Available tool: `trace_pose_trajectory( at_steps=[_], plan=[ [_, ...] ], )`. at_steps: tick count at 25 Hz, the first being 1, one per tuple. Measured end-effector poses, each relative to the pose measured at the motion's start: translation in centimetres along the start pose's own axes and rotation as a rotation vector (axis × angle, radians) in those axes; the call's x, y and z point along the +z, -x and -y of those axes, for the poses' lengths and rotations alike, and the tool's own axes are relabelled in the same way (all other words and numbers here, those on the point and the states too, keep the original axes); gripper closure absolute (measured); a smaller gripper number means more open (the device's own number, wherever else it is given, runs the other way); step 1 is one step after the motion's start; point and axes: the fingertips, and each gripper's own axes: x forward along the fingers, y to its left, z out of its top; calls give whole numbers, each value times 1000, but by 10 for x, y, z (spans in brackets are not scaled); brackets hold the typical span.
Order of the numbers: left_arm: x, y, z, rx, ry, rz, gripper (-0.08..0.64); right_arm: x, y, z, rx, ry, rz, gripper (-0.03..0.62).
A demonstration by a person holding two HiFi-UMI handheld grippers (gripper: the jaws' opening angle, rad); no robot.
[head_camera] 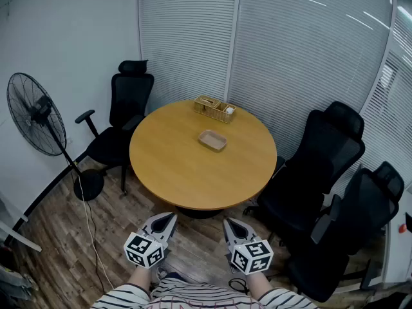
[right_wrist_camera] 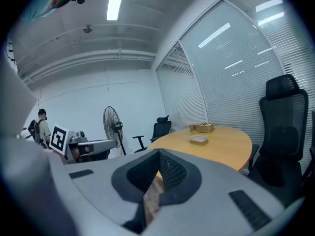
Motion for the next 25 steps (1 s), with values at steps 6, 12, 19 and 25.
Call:
trace_pose_trajectory(
  at_steps=[6, 12, 19, 25],
  plan=[
    [-2, 0, -3, -9, -7, 11, 534, -1, -5, 3, -15, 8, 4, 565],
    [-11, -12, -26, -31, 9, -9, 514, 3, -31, 13, -24, -72, 62, 558],
    [-14, -49, -87, -88, 19, -53, 364, 13, -92, 29, -86, -115, 65, 399],
    [0, -90, -158, -147, 24, -68, 364, 27, -153, 48, -179, -158, 66, 399]
  ],
)
